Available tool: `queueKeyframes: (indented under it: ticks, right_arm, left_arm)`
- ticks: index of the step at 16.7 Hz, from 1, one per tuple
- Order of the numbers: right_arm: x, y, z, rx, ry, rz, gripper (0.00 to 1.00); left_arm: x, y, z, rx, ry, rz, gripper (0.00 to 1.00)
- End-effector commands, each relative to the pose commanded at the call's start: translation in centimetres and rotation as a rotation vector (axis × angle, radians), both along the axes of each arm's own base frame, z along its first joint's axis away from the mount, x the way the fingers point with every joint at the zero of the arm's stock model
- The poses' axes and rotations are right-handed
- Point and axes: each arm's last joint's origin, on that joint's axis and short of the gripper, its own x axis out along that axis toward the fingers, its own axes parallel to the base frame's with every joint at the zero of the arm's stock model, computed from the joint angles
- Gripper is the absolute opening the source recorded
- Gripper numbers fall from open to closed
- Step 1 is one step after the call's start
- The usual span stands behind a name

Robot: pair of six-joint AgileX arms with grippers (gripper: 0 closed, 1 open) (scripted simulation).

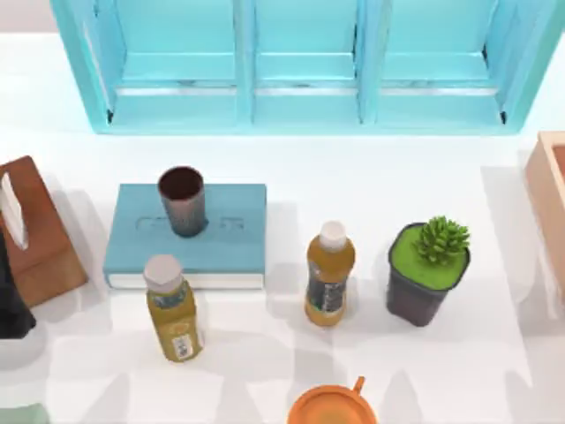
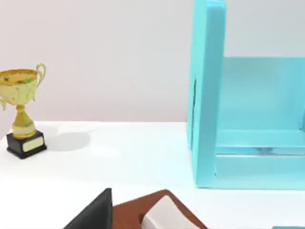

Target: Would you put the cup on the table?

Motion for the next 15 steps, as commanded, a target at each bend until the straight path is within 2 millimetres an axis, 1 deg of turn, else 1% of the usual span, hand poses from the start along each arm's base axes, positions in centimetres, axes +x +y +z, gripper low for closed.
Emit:
queueKeyframes:
  ticks: [2,4,6,7,9,12,15]
  right_arm:
    - [0.0,0.0,0.0,0.000,0.000,0.000,1.00]
    - [0.0,0.1,0.5,0.006,0.006,0.001,1.00]
    - [-0.1,0.3,2.1,0.024,0.018,0.004,1.00]
    - [-0.1,0.4,3.3,0.036,0.025,0.006,1.00]
    - [0.0,0.7,6.3,0.065,0.038,0.011,1.00]
    - [0.5,1.5,12.4,0.118,0.055,0.024,1.00]
    - [2.0,2.9,18.4,0.172,0.105,0.043,1.00]
  left_arm:
    - [0.0,0.0,0.0,0.000,0.000,0.000,1.00]
    - [0.0,0.0,0.0,0.000,0.000,0.000,1.00]
    - [0.0,0.0,0.0,0.000,0.000,0.000,1.00]
    - [0.0,0.0,0.0,0.000,0.000,0.000,1.00]
    - [0.0,0.0,0.0,0.000,0.000,0.000,1.00]
    - [0.0,0.0,0.0,0.000,0.000,0.000,1.00]
    - [0.0,0.0,0.0,0.000,0.000,0.000,1.00]
